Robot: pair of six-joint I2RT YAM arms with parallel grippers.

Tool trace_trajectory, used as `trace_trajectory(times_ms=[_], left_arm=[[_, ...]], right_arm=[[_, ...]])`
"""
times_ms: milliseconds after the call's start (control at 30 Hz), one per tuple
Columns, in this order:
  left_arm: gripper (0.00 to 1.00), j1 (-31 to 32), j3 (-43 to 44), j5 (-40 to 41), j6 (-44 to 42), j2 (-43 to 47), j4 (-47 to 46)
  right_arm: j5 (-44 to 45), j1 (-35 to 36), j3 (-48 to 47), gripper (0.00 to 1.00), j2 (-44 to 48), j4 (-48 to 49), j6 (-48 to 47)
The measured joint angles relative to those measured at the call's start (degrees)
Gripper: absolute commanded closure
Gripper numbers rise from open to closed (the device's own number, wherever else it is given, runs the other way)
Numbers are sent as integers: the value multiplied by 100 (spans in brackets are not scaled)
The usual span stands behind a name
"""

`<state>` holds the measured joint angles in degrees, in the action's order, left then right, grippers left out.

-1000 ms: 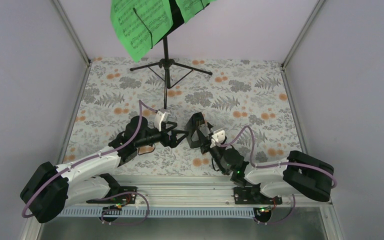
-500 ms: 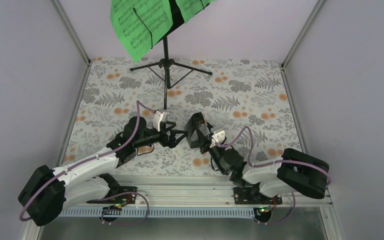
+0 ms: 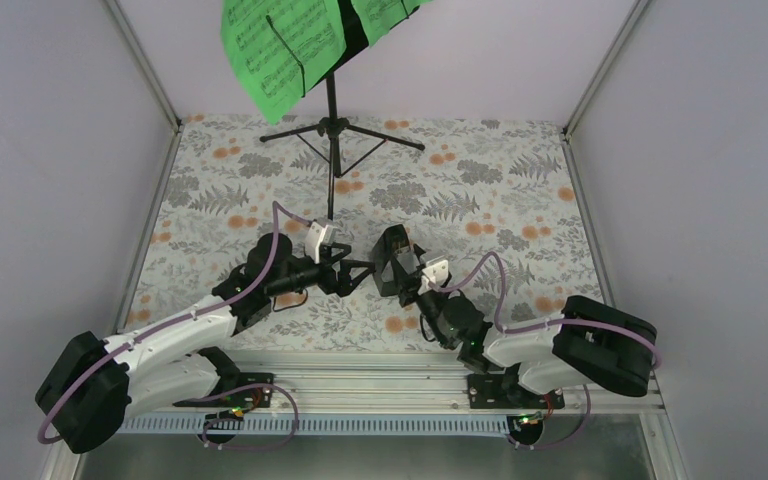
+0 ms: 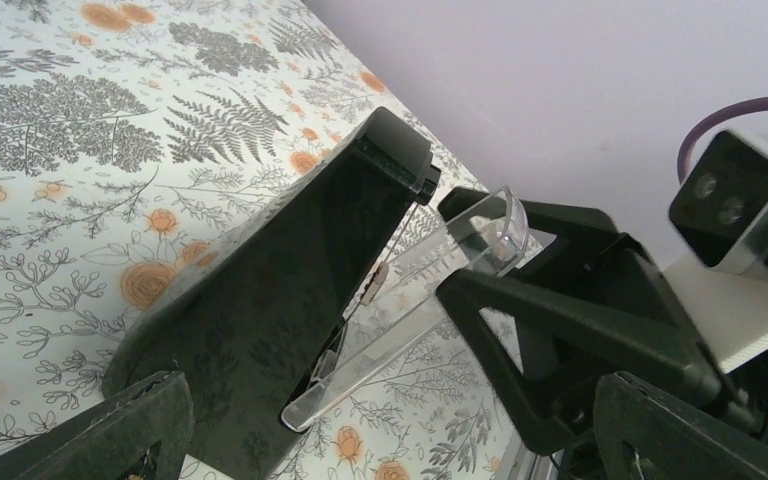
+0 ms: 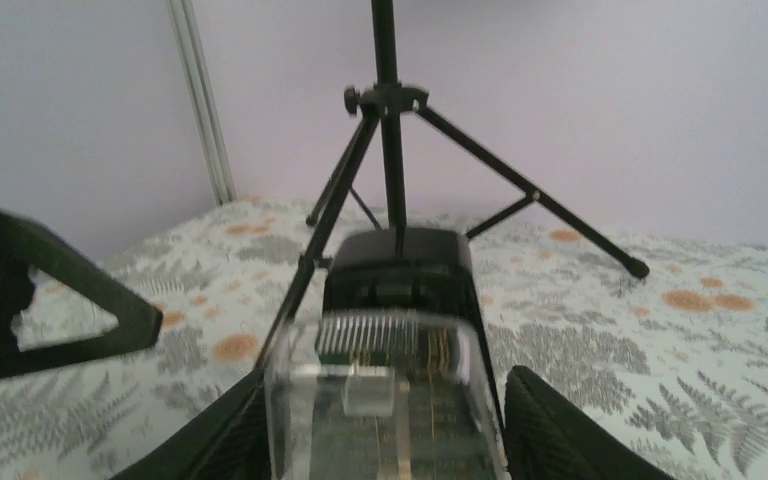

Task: Pack up the instrument practice props

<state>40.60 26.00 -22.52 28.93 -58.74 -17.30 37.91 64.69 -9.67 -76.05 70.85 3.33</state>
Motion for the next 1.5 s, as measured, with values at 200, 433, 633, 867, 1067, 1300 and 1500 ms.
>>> trace_trajectory(times_ms=[200, 433, 633, 867, 1067, 1300, 1500], left_arm=[[1, 0, 0, 4, 0, 26, 39], [1, 0, 0, 4, 0, 44, 44], [0, 0, 0, 4, 0, 44, 74], [1, 0, 0, 4, 0, 63, 92], [1, 0, 0, 7, 0, 66, 136], [1, 0, -2, 4, 0, 76, 157], [1, 0, -7, 7, 2, 90, 160]], right_arm=[[33, 0, -15, 31, 101, -693, 114], [35, 0, -81, 11, 315, -1069, 127], [31, 0, -146, 5, 374, -1303, 129], [31, -31, -315, 5, 380, -1552, 133], [26, -103, -457, 4, 479, -1759, 140], [-33, -321, -828, 3, 538, -2227, 188], [-149, -568, -990, 3, 540, -2553, 273]])
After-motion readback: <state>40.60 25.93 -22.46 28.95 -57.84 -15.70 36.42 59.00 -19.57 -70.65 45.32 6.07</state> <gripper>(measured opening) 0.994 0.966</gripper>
